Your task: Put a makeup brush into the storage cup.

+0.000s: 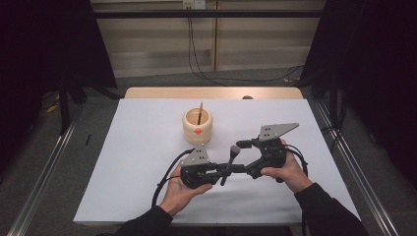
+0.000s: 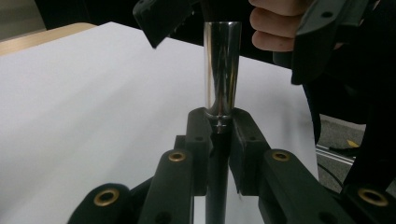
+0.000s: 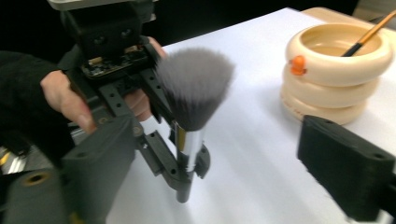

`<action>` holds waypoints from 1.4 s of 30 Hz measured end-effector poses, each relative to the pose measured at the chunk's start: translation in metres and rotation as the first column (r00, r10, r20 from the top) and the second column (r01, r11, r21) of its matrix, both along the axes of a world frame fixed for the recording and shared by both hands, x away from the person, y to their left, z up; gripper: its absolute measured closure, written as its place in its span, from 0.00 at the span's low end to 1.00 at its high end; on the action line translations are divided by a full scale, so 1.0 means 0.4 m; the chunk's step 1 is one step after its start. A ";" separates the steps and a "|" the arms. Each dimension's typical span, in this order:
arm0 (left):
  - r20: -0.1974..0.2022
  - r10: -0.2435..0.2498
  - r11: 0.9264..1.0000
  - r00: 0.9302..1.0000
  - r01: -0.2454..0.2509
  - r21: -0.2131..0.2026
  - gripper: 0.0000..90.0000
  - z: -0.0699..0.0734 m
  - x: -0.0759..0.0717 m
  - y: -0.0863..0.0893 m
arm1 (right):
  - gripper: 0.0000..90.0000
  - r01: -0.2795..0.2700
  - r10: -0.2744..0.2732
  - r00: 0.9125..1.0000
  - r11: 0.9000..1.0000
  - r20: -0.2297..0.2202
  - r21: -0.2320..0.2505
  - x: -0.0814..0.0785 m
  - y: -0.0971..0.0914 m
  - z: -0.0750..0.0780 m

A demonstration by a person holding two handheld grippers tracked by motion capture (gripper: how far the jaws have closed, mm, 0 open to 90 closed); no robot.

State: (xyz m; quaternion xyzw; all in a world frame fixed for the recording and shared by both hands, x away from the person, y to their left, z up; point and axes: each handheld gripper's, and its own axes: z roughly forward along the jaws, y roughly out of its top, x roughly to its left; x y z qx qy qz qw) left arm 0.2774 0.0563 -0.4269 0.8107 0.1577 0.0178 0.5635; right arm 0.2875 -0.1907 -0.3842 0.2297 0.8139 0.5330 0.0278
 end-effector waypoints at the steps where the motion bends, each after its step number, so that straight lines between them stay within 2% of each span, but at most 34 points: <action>1: 0.000 0.005 1.000 1.000 -0.005 0.000 0.88 0.001 0.001 0.002 | 0.07 0.007 -0.007 1.000 1.000 0.002 0.002 -0.001 -0.001 0.000; 6: -0.008 0.018 1.000 1.000 -0.018 -0.014 0.88 0.003 0.001 0.007 | 0.00 0.055 -0.055 0.998 0.998 0.007 0.020 -0.002 -0.011 -0.004; 8: -0.005 0.019 1.000 1.000 -0.019 -0.006 0.88 0.004 0.002 0.008 | 0.00 0.064 -0.064 0.998 0.998 0.029 0.016 -0.005 -0.015 -0.006; 11: -0.005 0.021 1.000 1.000 -0.021 -0.005 0.88 0.006 0.003 0.010 | 0.01 0.083 -0.083 0.996 0.996 0.027 0.020 -0.006 -0.018 -0.009; 16: -0.009 0.035 0.999 0.999 -0.036 -0.010 0.88 0.012 0.005 0.022 | 0.01 0.077 -0.079 0.996 0.996 0.050 0.035 -0.017 -0.028 -0.012; 18: -0.012 0.036 0.999 0.999 -0.037 -0.024 0.88 0.012 0.006 0.024 | 0.02 0.106 -0.109 0.992 0.993 0.059 0.045 -0.022 -0.035 -0.015; 19: -0.011 0.040 0.999 0.999 -0.040 -0.019 0.88 0.014 0.006 0.026 | 0.02 0.129 -0.132 0.988 0.991 0.079 0.034 -0.026 -0.037 -0.016; 21: -0.008 0.043 0.999 0.999 -0.043 -0.017 0.88 0.016 0.007 0.029 | 0.04 0.192 -0.193 0.974 0.981 0.122 0.013 -0.036 -0.039 -0.020; 22: -0.009 0.047 0.999 0.999 -0.048 -0.018 0.88 0.017 0.007 0.031 | 0.02 0.198 -0.198 0.973 0.980 0.121 0.009 -0.037 -0.041 -0.022; 24: -0.010 0.048 0.998 0.999 -0.048 -0.029 0.88 0.017 0.009 0.035 | 0.01 0.204 -0.205 0.971 0.979 0.121 0.016 -0.040 -0.047 -0.025; 28: -0.015 0.061 0.998 0.998 -0.062 -0.033 0.88 0.023 0.010 0.043 | 0.01 0.245 -0.246 0.958 0.969 0.149 0.031 -0.051 -0.057 -0.030; 30: -0.015 0.062 0.998 0.998 -0.063 -0.031 0.88 0.026 0.012 0.049 | 0.02 0.273 -0.279 0.945 0.960 0.171 0.058 -0.060 -0.064 -0.039; 32: -0.018 0.067 0.997 0.998 -0.068 -0.036 0.88 0.029 0.013 0.055 | 0.01 0.286 -0.292 0.942 0.956 0.168 0.059 -0.066 -0.069 -0.047; 34: -0.020 0.072 0.996 0.997 -0.073 -0.041 0.88 0.031 0.015 0.062 | 0.01 0.303 -0.311 0.934 0.950 0.175 0.073 -0.072 -0.075 -0.053; 35: -0.018 0.081 0.996 0.997 -0.081 -0.035 0.88 0.033 0.016 0.066 | 0.01 0.306 -0.315 0.933 0.949 0.171 0.076 -0.075 -0.078 -0.055; 36: -0.026 0.081 0.995 0.996 -0.083 -0.051 0.88 0.033 0.017 0.068 | 0.01 0.308 -0.317 0.933 0.948 0.171 0.077 -0.076 -0.081 -0.057; 38: -0.015 0.082 0.996 0.997 -0.082 -0.042 0.88 0.036 0.020 0.077 | 0.01 0.316 -0.326 0.930 0.945 0.171 0.081 -0.081 -0.089 -0.062; 40: -0.020 0.094 0.994 0.995 -0.095 -0.046 0.88 0.040 0.020 0.083 | 0.02 0.335 -0.345 0.923 0.938 0.169 0.087 -0.086 -0.094 -0.068; 42: -0.019 0.104 0.993 0.994 -0.105 -0.054 0.88 0.044 0.021 0.089 | 0.01 0.337 -0.347 0.922 0.938 0.173 0.084 -0.091 -0.101 -0.074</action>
